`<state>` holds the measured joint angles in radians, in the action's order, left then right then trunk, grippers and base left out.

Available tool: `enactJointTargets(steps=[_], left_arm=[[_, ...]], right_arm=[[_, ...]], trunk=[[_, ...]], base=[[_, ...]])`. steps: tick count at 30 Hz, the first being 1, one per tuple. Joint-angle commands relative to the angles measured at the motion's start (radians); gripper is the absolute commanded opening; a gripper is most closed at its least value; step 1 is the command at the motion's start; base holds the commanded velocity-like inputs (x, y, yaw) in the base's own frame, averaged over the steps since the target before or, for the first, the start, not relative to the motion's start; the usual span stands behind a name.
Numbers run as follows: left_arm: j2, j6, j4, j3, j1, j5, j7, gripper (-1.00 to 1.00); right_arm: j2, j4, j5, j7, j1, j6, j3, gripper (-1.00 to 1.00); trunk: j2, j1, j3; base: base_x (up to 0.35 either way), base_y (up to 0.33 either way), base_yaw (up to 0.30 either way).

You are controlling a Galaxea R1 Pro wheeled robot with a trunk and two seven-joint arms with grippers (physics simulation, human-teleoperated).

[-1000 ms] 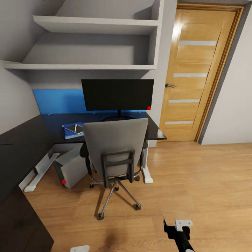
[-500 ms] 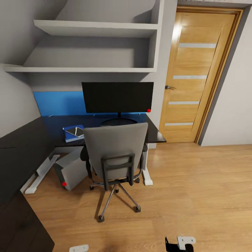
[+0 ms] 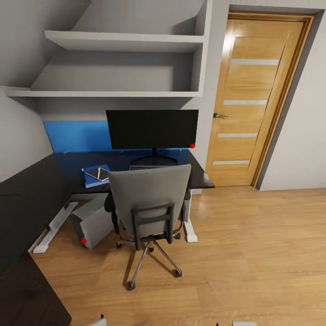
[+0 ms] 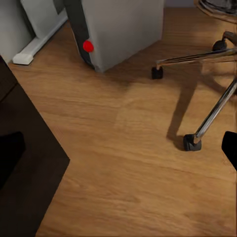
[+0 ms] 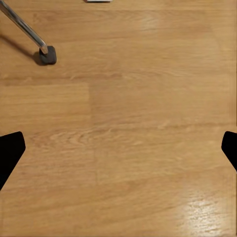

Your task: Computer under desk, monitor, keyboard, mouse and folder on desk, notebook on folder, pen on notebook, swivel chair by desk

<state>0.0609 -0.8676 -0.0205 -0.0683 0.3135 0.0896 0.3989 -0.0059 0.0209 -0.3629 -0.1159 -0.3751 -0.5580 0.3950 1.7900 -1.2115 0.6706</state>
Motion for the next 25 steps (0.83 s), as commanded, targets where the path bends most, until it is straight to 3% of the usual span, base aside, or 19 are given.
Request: enactJointTargets(steps=[1, 4, 25], left_arm=[[0.0, -0.056, 0.0, -0.008, -0.007, 0.009, 0.004, 1.0], [-0.002, -0.085, 0.001, -0.008, -0.011, 0.009, 0.005, 1.0], [-0.012, -0.083, 0.001, -0.007, -0.011, 0.01, 0.006, 1.0]], right_arm=[[0.0, 0.002, -0.004, -0.004, -0.001, -0.003, 0.008, 1.0], [0.0, 0.002, -0.004, -0.004, -0.001, -0.003, 0.008, 1.0], [0.0, 0.002, -0.004, -0.004, -0.001, -0.003, 0.008, 1.0]], trunk=[[-0.007, 0.004, -0.002], [-0.007, 0.004, -0.002], [-0.007, 0.004, -0.002]], base=[[0.0, 0.0, 0.0], [0.0, 0.0, 0.0], [0.0, 0.0, 0.0]])
